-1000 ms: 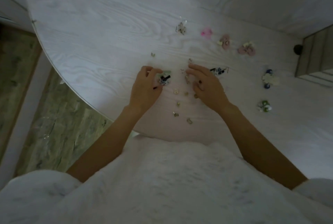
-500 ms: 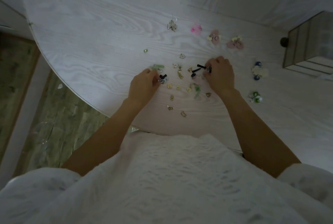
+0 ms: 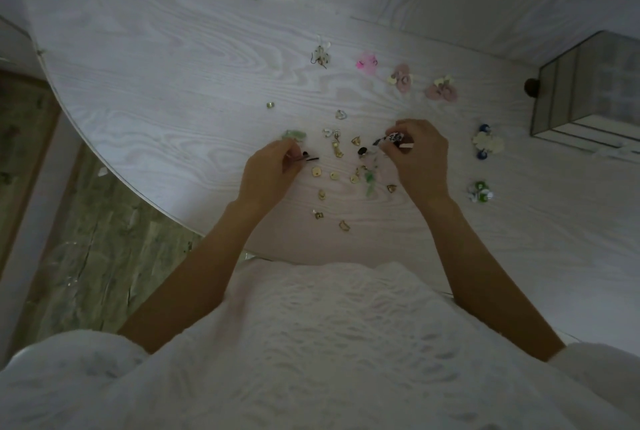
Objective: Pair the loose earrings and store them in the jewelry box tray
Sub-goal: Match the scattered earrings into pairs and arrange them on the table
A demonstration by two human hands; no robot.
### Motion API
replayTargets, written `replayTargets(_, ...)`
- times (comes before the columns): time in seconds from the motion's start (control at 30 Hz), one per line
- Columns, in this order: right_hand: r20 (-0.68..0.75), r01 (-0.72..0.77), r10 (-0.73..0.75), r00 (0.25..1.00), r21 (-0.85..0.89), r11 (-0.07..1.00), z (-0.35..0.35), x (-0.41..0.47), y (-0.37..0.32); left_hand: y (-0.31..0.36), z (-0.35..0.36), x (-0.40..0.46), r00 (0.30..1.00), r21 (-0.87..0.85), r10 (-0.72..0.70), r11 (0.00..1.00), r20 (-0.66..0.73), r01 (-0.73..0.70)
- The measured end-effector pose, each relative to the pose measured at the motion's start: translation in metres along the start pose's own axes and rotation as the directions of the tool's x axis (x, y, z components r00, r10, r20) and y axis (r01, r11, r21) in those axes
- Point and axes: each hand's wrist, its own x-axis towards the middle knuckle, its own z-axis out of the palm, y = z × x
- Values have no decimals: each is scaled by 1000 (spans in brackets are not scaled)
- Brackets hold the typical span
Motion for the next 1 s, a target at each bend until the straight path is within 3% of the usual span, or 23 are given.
replayTargets(0.2,32,49,-55,998,177,983,-8,-8,-26,10,-10,-6,999,-391,-11,921,-48,-9)
replayTargets(0.33,171,-100,30,985,416,904,3,2,-46,26,-24,11,991,-650,-131,749,39,124)
replayTargets(0.4,224,-162,54,973,497,853,13,15,-55,33,-33,23,981,-768,-176,617,80,174)
replayTargets(0.47,261,-231,103,960,524,820,25,33,-65,34,-42,41,970,-804,-217,555,109,214)
replayTargets(0.63,323,-302,168,931,428,852,62,75,-78,19,-48,93,946,-761,-291,579,143,293)
replayTargets(0.73,349,-284,188,918,247,927,84,93,-82,9,-41,117,945,-636,-315,711,92,299)
replayTargets(0.87,403,-275,212,890,106,956,95,94,-86,5,-35,126,982,-316,-189,930,26,188)
replayTargets(1.0,436,-184,131,890,82,979,93,87,-84,-1,-38,126,999,-112,-24,993,30,27)
